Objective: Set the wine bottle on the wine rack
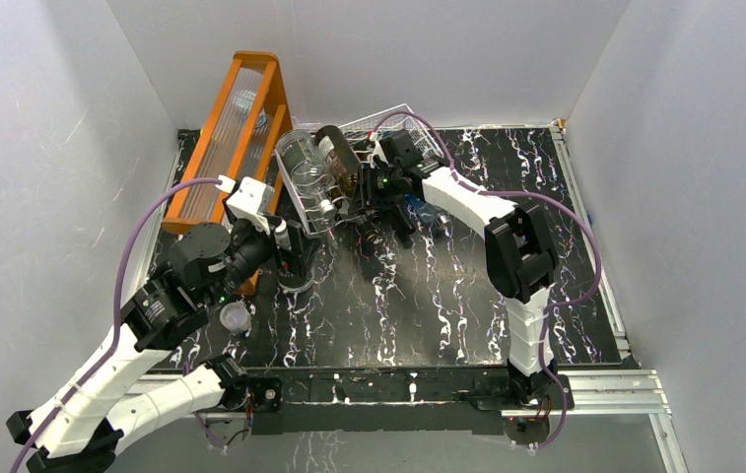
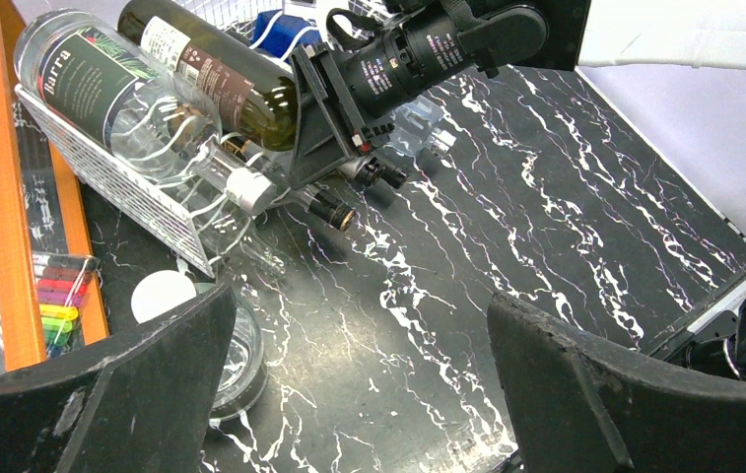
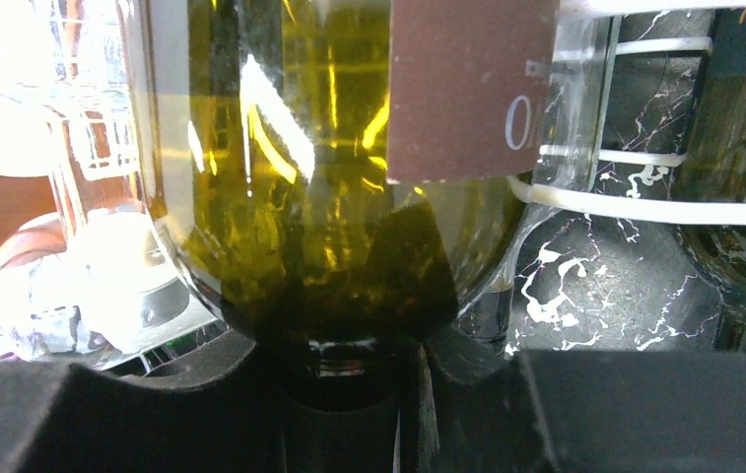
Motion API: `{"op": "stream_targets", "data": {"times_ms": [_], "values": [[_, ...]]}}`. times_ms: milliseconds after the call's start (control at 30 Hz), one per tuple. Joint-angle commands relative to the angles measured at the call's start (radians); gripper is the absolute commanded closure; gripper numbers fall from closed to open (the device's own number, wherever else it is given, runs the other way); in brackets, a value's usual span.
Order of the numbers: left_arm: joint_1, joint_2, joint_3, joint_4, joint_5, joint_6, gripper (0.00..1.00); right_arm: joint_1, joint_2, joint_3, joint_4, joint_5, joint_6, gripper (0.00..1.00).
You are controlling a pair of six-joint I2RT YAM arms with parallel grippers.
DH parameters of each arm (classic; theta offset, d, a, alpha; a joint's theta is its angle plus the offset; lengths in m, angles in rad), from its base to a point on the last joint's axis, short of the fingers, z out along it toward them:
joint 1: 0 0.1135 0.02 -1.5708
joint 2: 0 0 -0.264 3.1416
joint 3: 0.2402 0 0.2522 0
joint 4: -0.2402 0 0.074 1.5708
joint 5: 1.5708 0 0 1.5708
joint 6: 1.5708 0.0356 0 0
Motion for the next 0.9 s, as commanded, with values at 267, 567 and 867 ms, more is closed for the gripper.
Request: {"op": "stream_targets", "data": {"times_ms": [267, 567, 867], "values": [[0.003, -0.016, -0.010, -0.001, 0.003, -0.007, 0.02, 0.004, -0.011, 0.081, 0.094, 0.028, -0.010, 0.31], [0.003, -0.017, 0.030, -0.025, -0.014, 0.035, 0.02, 0.007, -0.125, -0.018, 0.100, 0.120, -0.058, 0.11], [0.003, -0.043, 0.080, -0.048, -0.069, 0.072, 0.02, 0.007, -0.353, -0.151, 0.083, 0.280, -0.132, 0.07]]}}
